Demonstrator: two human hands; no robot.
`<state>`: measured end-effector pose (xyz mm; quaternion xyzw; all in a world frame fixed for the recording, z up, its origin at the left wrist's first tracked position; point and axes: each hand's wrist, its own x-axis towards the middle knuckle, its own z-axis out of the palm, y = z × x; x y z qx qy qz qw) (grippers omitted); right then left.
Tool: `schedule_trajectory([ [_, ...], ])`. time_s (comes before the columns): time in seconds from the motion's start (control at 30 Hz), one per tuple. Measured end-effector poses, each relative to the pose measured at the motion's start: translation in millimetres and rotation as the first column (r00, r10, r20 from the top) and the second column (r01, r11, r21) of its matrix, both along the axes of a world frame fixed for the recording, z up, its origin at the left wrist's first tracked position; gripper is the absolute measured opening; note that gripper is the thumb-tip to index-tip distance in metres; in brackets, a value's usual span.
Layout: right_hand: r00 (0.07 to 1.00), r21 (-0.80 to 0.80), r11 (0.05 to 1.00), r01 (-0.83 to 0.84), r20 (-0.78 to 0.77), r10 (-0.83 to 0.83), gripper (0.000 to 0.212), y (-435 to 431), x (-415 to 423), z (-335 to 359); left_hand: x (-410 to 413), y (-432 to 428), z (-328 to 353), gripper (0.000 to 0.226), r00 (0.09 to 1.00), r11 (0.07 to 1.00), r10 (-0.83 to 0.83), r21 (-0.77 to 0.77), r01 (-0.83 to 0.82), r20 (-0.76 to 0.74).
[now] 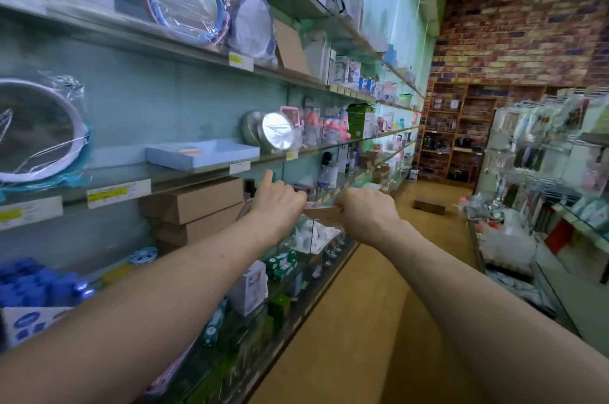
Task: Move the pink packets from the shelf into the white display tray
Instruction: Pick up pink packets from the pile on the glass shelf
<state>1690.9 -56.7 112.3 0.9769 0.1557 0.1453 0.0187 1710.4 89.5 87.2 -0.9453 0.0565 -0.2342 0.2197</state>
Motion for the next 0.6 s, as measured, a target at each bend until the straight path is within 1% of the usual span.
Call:
schedule_trajectory([
  [0.1, 0.999, -0.009, 0.999, -0.037, 0.034, 0.037, 0.023, -17.3, 31.6, 3.5, 20.6, -16.0, 6.4, 0.026, 0.999, 0.999, 0.044, -0.014, -0.043, 0.024],
  [0.33, 0.980, 0.006, 0.989, -0.148, 0.136, 0.146, 0.026, -32.5, 98.3, 5.5, 58.8, -27.7, 18.9, 0.022, 0.989, 0.990, 0.141, -0.006, -0.141, 0.051],
  [0.5, 0.958, 0.043, 0.973, -0.228, 0.191, 0.216, 0.019, -20.5, 136.9, 7.2, 80.5, -14.4, 31.1, 0.024, 0.973, 0.978, 0.204, 0.030, -0.208, 0.106],
  [0.6, 0.940, 0.064, 0.960, -0.273, 0.230, 0.252, 0.023, -4.7, 161.8, 8.0, 97.2, 0.4, 35.6, 0.026, 0.964, 0.970, 0.238, 0.028, -0.242, 0.115],
])
